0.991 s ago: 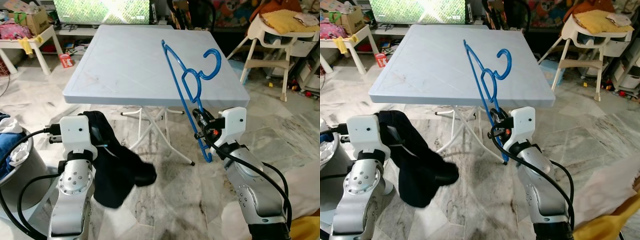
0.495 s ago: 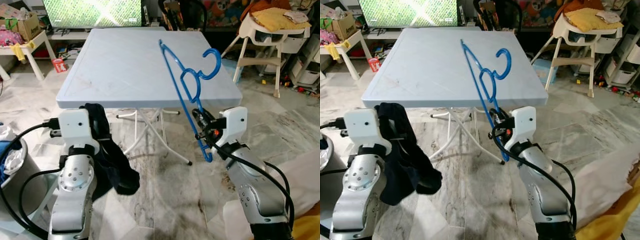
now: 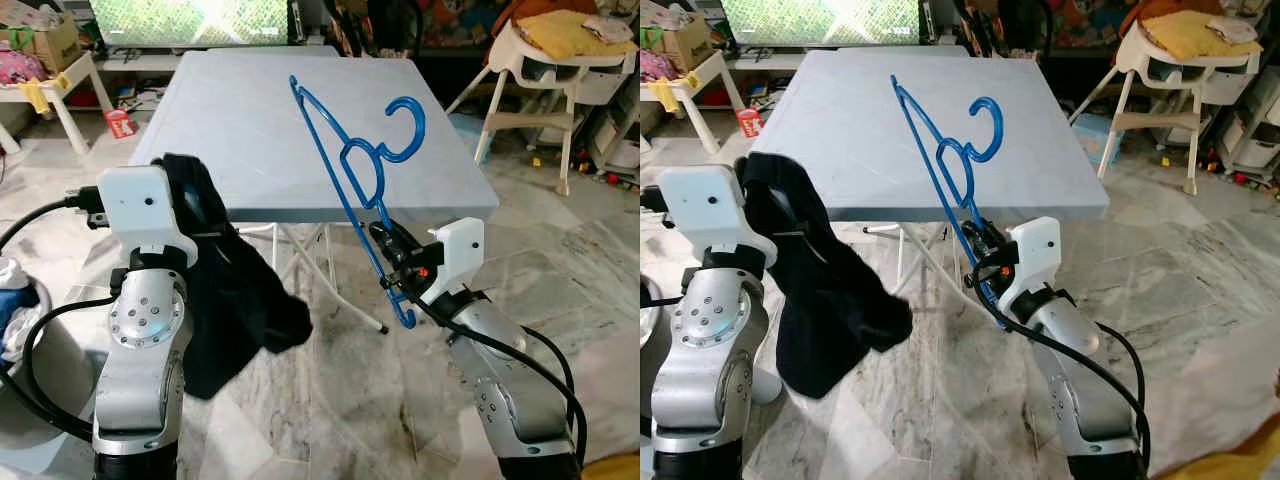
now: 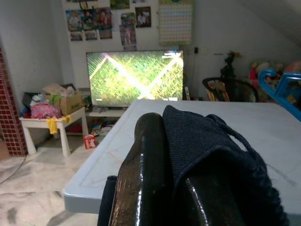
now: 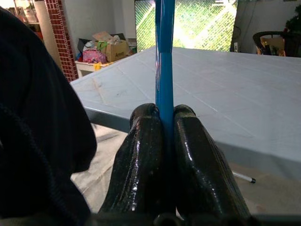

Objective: Hang hanger

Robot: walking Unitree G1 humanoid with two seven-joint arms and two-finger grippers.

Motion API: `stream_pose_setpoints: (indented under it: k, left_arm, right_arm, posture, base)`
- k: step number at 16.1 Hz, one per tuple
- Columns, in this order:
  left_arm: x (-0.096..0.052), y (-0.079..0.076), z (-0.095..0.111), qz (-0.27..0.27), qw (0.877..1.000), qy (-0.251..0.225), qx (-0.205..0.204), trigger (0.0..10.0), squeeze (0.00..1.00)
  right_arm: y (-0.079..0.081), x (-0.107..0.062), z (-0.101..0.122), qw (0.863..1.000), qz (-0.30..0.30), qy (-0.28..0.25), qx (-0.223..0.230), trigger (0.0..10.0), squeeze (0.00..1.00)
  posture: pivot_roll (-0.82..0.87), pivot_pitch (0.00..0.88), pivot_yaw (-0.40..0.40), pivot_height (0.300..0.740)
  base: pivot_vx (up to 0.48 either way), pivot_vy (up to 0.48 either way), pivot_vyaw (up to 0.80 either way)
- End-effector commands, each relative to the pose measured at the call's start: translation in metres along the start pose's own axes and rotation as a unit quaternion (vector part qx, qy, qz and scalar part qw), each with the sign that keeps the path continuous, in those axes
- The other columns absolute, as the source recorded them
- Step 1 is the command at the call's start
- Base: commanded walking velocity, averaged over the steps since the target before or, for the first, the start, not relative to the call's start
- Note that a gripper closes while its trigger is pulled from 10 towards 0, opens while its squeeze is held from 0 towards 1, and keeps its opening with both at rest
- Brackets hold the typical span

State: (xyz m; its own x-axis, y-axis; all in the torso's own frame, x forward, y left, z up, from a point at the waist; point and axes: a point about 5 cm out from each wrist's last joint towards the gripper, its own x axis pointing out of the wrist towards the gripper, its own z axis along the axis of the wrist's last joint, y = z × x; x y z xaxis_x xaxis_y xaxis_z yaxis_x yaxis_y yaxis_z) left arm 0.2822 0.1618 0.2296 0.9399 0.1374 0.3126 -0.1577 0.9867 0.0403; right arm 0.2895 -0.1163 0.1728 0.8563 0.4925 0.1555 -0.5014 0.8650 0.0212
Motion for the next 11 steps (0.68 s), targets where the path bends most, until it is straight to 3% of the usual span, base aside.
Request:
stream_pose_setpoints:
  k: [1, 11]
  left_arm:
    - [0.0003, 0.0060, 0.0010, 0.006, 1.000, 0.000, 0.005, 10.0, 0.00]
    - [0.0034, 0.0091, 0.0023, 0.004, 1.000, 0.005, 0.007, 10.0, 0.00]
  right_arm:
    - [-0.0021, -0.0012, 0.0063, 1.000, -0.003, -0.014, -0.007, 10.0, 0.00]
    - [-0.0110, -0.0089, 0.0031, 0.999, -0.032, -0.006, 0.000, 10.0, 0.00]
  posture:
    - [0.03, 0.042, -0.034, 0.740]
    - [0.02, 0.040, -0.020, 0.740]
  base:
    - [0.480, 0.000, 0.00]
    - [0.480, 0.000, 0.00]
